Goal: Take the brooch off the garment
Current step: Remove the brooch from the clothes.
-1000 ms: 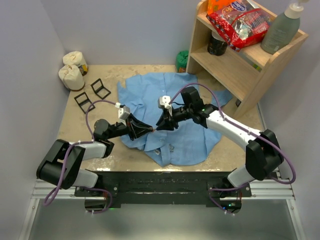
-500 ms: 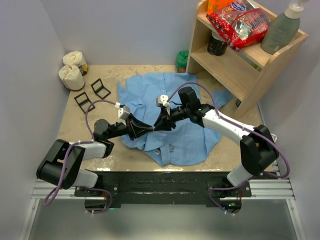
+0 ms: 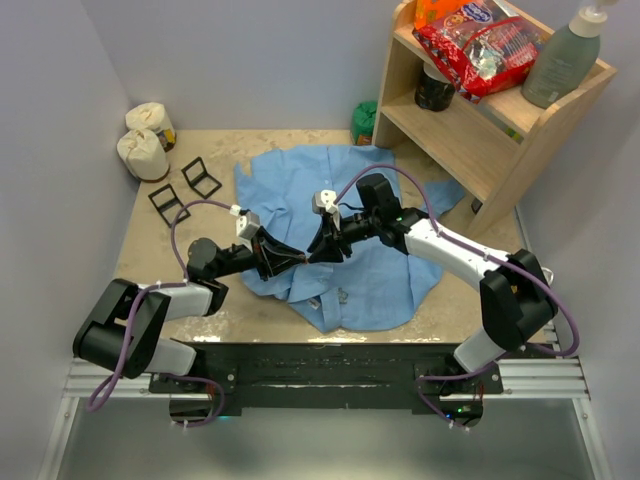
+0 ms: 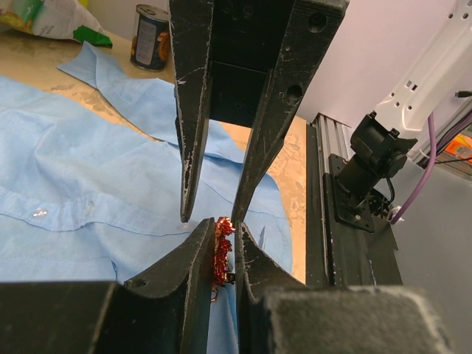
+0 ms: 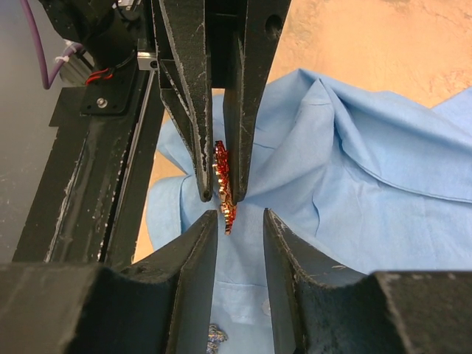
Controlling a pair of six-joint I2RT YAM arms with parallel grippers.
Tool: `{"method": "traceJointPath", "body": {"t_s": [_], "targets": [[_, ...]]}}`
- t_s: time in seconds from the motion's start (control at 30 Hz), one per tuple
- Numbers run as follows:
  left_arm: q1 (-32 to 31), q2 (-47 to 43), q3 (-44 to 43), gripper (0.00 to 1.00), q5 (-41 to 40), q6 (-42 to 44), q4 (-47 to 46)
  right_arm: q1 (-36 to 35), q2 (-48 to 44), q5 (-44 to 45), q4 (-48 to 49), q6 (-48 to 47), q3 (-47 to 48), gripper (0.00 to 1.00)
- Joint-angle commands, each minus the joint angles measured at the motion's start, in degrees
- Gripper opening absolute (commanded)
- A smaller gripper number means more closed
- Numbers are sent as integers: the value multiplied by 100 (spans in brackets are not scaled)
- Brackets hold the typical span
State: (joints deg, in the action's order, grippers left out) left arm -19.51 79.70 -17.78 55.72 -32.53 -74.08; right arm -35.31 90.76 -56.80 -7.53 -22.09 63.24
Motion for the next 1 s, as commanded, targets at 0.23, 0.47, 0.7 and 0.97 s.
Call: {"method": "traceJointPath", "body": {"t_s": [0.23, 0.47, 0.7, 0.97], "targets": [[105, -165, -173, 0, -79, -51, -3332, -20, -50, -394, 260, 125, -172, 34], [114, -174, -173, 0, -88, -16, -3323, -20, -32, -323, 533, 406, -181, 34], [114, -148, -182, 0, -88, -34, -3349, -72, 82, -183, 727, 618, -181, 34], [123, -139, -182, 0, -106, -43, -3393, -248, 293, -69, 771, 539, -75, 33]]}}
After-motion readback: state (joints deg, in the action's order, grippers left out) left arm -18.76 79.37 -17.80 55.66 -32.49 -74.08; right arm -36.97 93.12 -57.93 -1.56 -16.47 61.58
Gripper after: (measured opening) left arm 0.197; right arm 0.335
